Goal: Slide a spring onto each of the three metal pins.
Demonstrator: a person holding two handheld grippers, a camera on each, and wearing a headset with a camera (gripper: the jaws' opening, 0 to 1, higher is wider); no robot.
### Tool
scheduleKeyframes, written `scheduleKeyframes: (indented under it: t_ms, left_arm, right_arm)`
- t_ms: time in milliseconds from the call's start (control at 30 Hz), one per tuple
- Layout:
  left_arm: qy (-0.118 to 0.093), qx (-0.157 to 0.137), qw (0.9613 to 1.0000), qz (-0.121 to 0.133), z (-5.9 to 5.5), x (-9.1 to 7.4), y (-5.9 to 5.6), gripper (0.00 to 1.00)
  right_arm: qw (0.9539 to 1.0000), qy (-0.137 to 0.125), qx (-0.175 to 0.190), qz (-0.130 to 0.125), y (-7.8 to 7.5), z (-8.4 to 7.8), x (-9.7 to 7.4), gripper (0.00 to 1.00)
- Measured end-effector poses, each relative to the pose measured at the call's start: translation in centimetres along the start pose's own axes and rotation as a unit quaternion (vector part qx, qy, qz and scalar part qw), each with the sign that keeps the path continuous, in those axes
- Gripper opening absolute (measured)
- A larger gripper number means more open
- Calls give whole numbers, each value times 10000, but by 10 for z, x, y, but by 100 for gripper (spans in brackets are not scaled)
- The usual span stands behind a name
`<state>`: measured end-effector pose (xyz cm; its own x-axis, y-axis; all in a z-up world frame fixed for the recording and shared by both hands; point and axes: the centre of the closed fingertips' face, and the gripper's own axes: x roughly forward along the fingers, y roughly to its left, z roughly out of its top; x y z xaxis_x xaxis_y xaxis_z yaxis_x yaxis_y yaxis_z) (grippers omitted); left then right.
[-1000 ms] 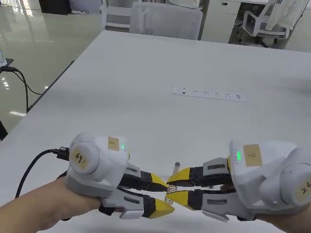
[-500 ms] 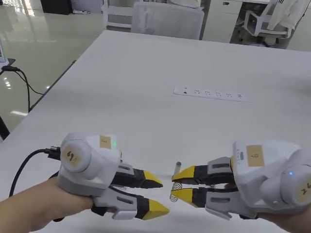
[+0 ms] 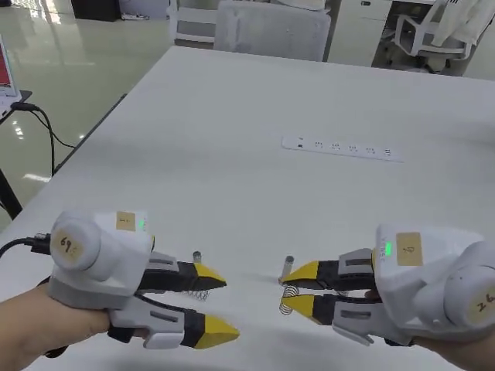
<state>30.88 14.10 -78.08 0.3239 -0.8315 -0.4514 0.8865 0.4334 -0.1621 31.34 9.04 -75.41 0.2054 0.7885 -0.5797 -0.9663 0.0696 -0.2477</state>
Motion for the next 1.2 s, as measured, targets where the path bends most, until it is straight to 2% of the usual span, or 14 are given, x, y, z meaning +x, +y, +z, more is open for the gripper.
scheduleKeyframes:
  t_ms: [300,433,500,700,933,1033,1200]
  left_arm:
    - [-113,-138,9997,189,-4,-15,6,41]
    - [-163,-216,9991,329,-6,-22,11,52]
    - [-177,-296,9982,493,-9,-27,17,56]
    - [-248,-453,9952,832,-14,-39,29,76]
    - [-379,-616,9921,1028,-16,-50,35,91]
    - [-340,-719,9899,1173,-21,-53,40,98]
    - [-404,-787,9881,1258,-22,-58,44,98]
  right_arm:
    - [9999,14,51,-123,-6,-2,-1,7]
    - [9998,45,78,-156,-8,-5,-2,7]
    - [9998,65,70,-164,-8,-6,-1,7]
    - [9997,114,44,-230,-11,-8,-1,7]
    - [9987,156,270,-391,-20,-14,-2,7]
    - [9984,140,345,-423,-22,-15,-3,7]
    - [9974,99,486,-531,-32,-14,-4,7]
